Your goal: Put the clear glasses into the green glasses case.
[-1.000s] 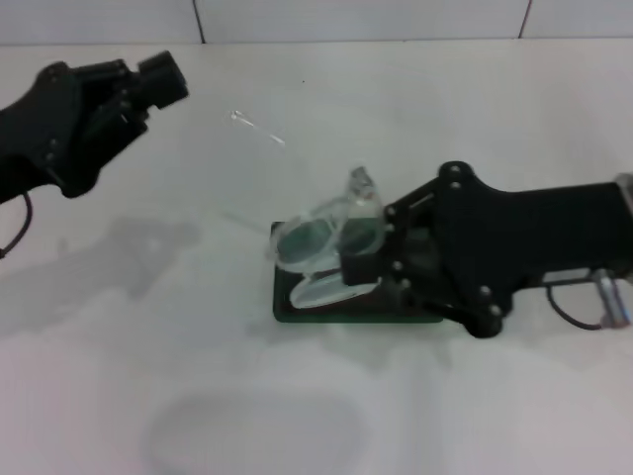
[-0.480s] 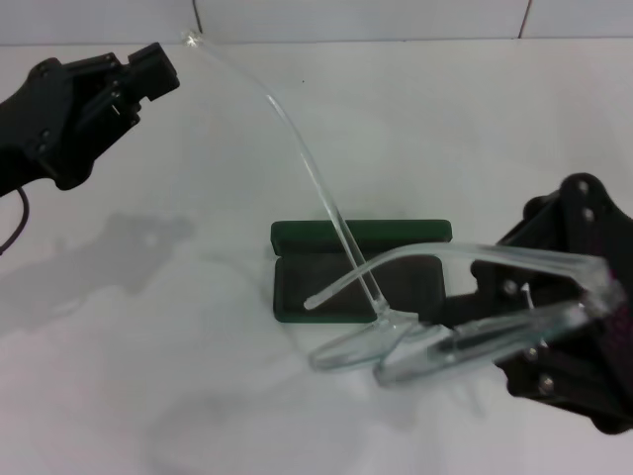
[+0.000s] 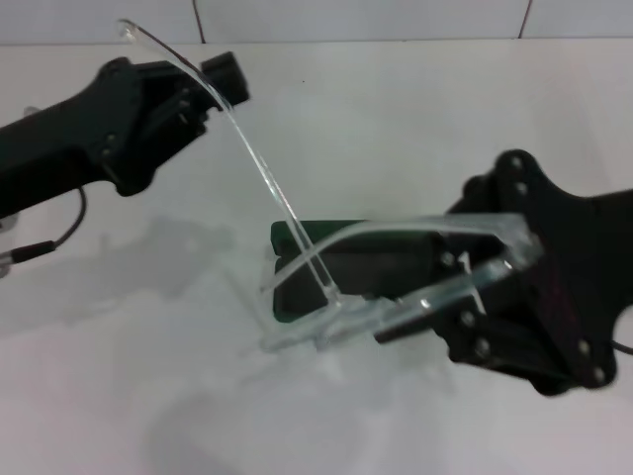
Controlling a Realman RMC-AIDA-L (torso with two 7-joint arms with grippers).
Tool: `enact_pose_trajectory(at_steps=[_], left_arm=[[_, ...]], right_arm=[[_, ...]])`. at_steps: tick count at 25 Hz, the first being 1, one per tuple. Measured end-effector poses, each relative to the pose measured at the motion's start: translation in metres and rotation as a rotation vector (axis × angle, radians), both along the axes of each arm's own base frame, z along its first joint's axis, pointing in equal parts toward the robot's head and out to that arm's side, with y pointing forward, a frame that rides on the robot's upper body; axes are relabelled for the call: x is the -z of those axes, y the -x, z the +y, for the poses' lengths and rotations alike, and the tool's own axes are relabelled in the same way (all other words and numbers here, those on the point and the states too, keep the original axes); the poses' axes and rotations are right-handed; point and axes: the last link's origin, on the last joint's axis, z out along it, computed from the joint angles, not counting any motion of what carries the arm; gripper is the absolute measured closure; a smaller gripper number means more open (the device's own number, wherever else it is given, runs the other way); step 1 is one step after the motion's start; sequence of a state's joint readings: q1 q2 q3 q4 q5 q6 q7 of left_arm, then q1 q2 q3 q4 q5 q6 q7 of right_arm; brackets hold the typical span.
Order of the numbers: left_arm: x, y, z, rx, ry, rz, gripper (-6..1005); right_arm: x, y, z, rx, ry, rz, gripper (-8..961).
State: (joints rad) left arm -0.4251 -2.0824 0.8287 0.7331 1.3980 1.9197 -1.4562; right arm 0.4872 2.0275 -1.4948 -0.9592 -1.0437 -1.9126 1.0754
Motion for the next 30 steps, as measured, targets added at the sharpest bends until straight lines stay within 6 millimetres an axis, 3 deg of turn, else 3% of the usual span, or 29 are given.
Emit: enact_pose_trajectory(at_steps=[7,30], left_arm=[[0.009,-0.011,0.001,0.045,0.046,0.003,911],[0.011,-0.018,-0.011,0.113,0.101,-0.046,910]], right_arm=[[0.009,-0.003,0.011,0.042,0.013,0.008,885],[0.018,-0.016,0.021,0.149,-0.01,-0.014,886]])
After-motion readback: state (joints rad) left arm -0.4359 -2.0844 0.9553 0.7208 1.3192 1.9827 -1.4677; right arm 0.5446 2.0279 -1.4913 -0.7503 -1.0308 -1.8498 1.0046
